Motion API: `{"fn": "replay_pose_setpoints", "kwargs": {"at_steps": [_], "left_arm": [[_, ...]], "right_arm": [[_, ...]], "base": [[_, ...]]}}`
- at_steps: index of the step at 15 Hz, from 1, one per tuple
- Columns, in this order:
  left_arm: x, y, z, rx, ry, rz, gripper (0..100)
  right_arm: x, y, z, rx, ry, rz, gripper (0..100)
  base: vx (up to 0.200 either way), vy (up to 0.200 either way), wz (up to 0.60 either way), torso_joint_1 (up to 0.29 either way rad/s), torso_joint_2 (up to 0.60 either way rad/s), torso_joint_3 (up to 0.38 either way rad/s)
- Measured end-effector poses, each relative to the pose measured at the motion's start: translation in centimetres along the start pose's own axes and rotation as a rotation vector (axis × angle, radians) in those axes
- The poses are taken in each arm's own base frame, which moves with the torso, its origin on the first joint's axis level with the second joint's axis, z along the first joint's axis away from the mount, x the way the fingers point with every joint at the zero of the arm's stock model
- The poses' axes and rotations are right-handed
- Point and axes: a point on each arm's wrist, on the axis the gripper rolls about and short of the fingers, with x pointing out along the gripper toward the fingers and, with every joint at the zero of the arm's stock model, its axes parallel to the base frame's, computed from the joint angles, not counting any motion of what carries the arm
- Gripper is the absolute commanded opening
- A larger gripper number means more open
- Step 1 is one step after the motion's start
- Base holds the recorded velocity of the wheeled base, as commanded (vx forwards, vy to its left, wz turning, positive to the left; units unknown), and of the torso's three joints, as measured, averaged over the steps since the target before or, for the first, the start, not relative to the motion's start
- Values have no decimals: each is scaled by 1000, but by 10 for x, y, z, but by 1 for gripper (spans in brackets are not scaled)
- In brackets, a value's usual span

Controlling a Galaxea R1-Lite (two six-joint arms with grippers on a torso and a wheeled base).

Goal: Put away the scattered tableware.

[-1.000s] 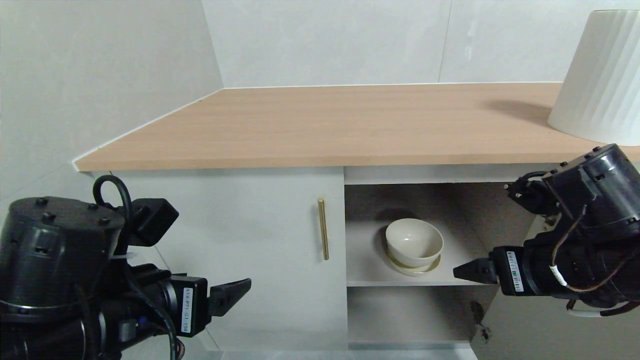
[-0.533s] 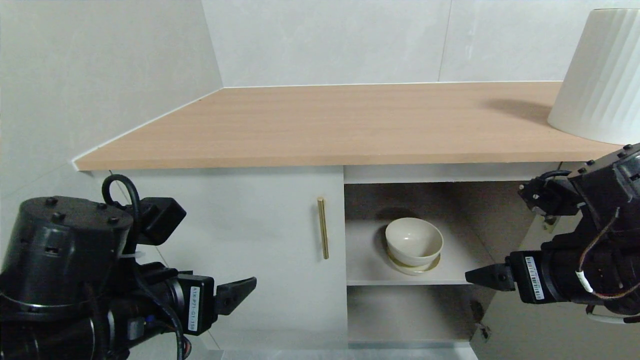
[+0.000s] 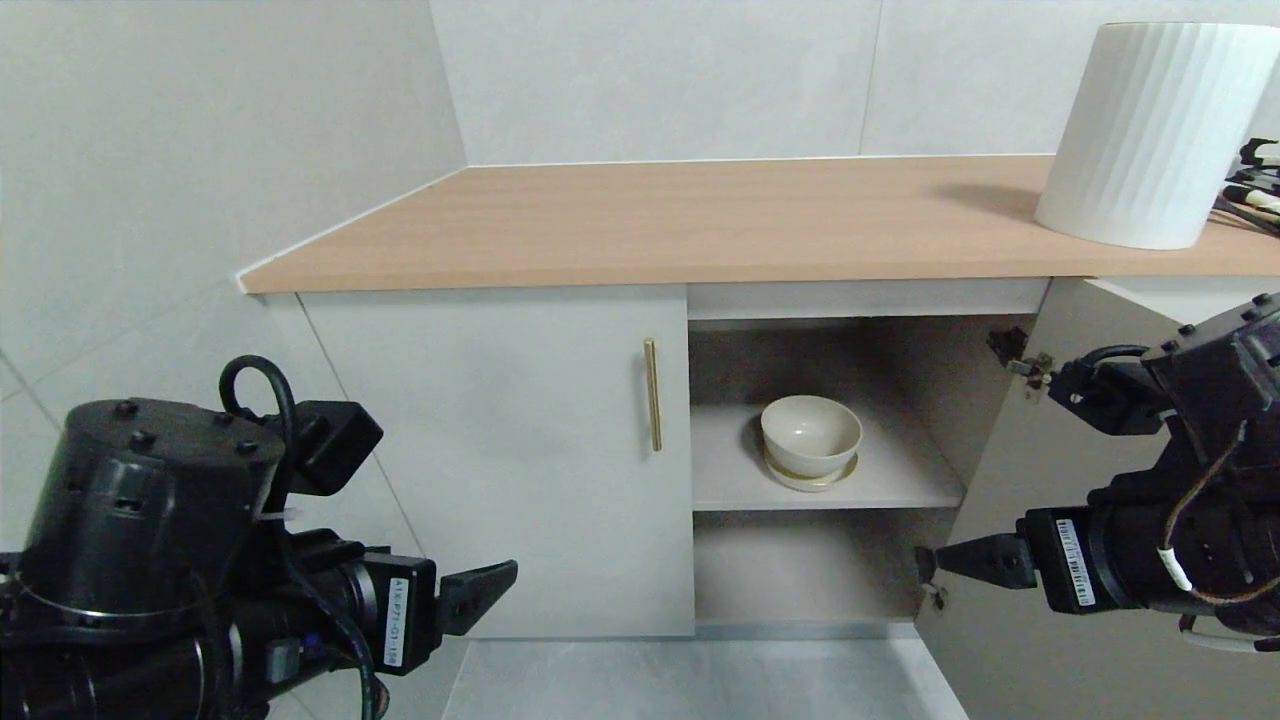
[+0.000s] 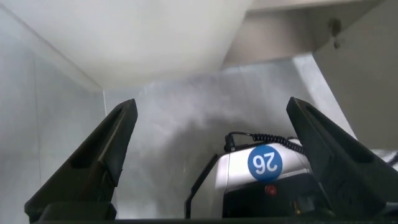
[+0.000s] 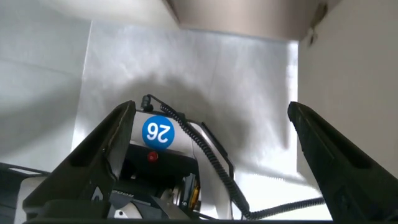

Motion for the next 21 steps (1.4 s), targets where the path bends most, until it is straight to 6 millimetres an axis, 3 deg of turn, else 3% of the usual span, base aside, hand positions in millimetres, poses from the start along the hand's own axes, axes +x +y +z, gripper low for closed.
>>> {"fn": "replay_pose_setpoints", "kwargs": {"at_steps": [4, 13, 18, 21], "left_arm": [[2, 0, -1, 2, 6, 2, 100], [6, -1, -3, 5, 13, 3, 100], [7, -1, -3, 5, 14, 7, 100], [7, -1, -3, 6, 14, 6, 100]], "right_arm": [[1, 0, -1, -2, 2, -5, 100], [1, 0, -1, -3, 4, -6, 100], [-4, -4, -6, -33, 30, -16, 100], [-23, -13, -17, -132, 94, -37, 100]], "base": [[-200, 0, 0, -1, 2, 1], [0, 0, 0, 0, 0, 0], [0, -200, 0, 4, 0, 3], [0, -200, 0, 1, 1, 4]]}}
